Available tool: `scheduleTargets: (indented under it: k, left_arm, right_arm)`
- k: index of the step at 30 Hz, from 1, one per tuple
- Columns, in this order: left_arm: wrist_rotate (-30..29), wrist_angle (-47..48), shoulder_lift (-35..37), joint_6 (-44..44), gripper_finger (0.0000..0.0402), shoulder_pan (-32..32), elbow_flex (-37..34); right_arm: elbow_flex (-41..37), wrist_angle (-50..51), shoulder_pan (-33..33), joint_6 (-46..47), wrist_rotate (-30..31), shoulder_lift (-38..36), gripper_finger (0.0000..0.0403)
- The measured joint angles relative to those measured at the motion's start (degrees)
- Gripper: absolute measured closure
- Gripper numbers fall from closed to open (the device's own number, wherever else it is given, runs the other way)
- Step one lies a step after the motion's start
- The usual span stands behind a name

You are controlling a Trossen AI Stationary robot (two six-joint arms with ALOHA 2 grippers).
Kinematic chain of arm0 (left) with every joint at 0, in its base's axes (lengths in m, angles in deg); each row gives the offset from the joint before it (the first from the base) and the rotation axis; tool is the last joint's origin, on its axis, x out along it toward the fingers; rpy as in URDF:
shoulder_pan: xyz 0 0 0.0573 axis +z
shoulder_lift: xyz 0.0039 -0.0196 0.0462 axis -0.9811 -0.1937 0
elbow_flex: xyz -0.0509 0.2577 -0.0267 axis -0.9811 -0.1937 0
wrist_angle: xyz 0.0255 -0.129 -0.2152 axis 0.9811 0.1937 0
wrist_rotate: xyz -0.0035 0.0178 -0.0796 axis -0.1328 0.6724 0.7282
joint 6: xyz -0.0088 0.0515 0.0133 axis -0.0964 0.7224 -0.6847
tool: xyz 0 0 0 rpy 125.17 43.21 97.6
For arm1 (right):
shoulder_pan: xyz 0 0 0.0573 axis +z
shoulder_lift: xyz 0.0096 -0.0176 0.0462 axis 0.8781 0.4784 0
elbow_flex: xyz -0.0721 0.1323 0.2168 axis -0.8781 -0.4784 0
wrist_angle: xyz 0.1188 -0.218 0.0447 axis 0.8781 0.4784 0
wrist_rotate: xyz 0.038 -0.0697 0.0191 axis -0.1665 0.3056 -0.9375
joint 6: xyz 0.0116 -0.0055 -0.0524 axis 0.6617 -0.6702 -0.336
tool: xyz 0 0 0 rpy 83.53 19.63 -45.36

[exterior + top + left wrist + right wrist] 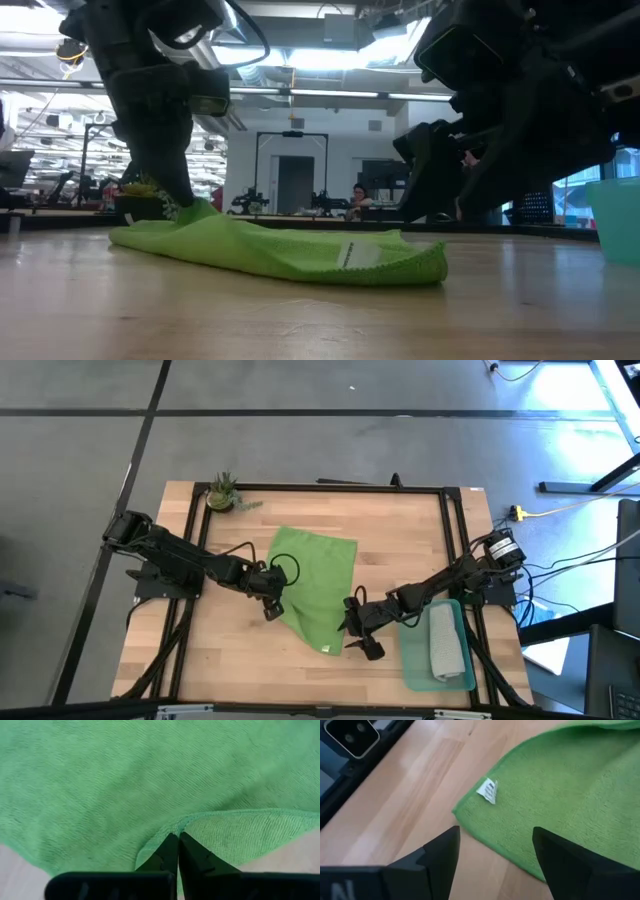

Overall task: Roll microfiber towels into tight, uniform cylinder then place into a basket
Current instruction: Fold the green microfiber towel

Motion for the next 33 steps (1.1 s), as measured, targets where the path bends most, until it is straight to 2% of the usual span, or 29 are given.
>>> scheduleTargets:
  k: [8,17,24,33]
  left_arm:
    - [0.1,-0.2,0.0,-1.9,0.0401,5.1,0.0]
    - [0.3,0.0,0.0,-1.1,0.0401,9.1,0.0]
    - [0.3,1.1,0.0,1.1,0.0402,10.6,0.0]
    - [-0.6,1.1,0.0,2.0,0.0401,11.4,0.0]
  right_arm:
    - [0.0,-7.9,0.0,-4.1,0.0,2.7,0.0152]
    - [2.7,-8.3,0.0,-2.0,0.0,7.6,0.0152]
    - [3.2,-8.2,0.0,2.8,-0.1,7.6,0.0152]
    - [3.2,-8.4,0.2,10.0,-3.5,8.1,0.0152]
